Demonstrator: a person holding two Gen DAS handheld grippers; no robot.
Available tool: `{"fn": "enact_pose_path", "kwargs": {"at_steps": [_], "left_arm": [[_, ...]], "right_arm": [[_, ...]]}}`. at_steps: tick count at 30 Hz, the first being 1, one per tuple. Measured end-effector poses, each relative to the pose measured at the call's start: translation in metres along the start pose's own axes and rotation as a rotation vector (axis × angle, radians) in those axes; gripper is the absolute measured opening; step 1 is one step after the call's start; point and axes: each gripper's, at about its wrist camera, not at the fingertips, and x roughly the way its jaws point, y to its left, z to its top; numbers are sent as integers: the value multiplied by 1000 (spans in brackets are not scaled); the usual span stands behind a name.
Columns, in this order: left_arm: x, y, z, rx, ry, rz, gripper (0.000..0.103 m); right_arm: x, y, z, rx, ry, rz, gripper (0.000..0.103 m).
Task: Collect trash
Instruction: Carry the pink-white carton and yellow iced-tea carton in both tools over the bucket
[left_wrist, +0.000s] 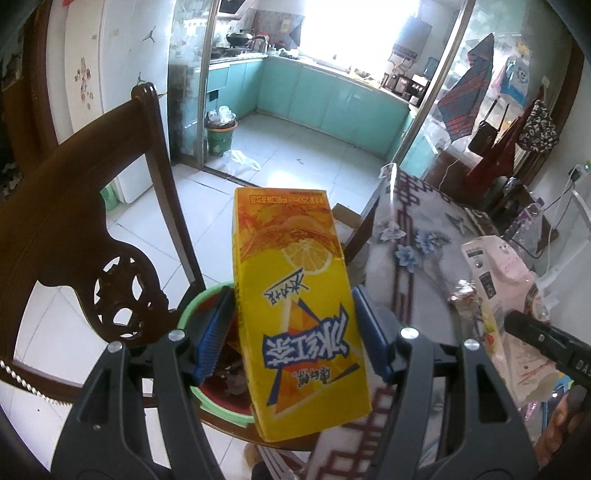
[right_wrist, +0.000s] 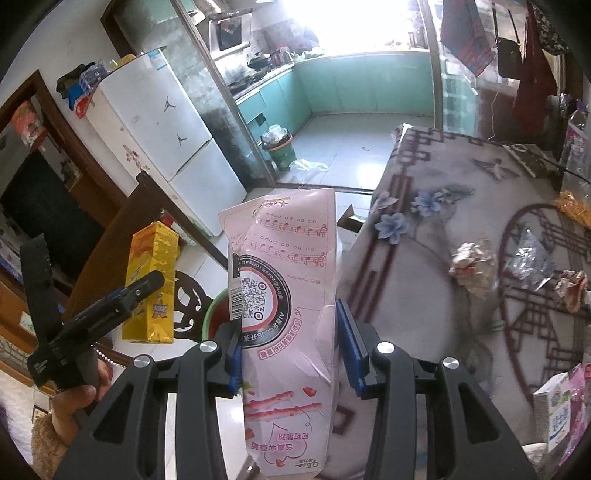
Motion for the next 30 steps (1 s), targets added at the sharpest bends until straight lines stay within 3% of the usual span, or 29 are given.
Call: {"fn": "enact_pose_path", "kwargs": {"at_steps": [22,30], "left_arm": [[60,39,10,12,107,4,63],[71,50,15,-5,118,19,63]], "right_arm": [[102,50,-3,-60,184,-2,41],[115,61,-1,-95,190,11,44]]}}
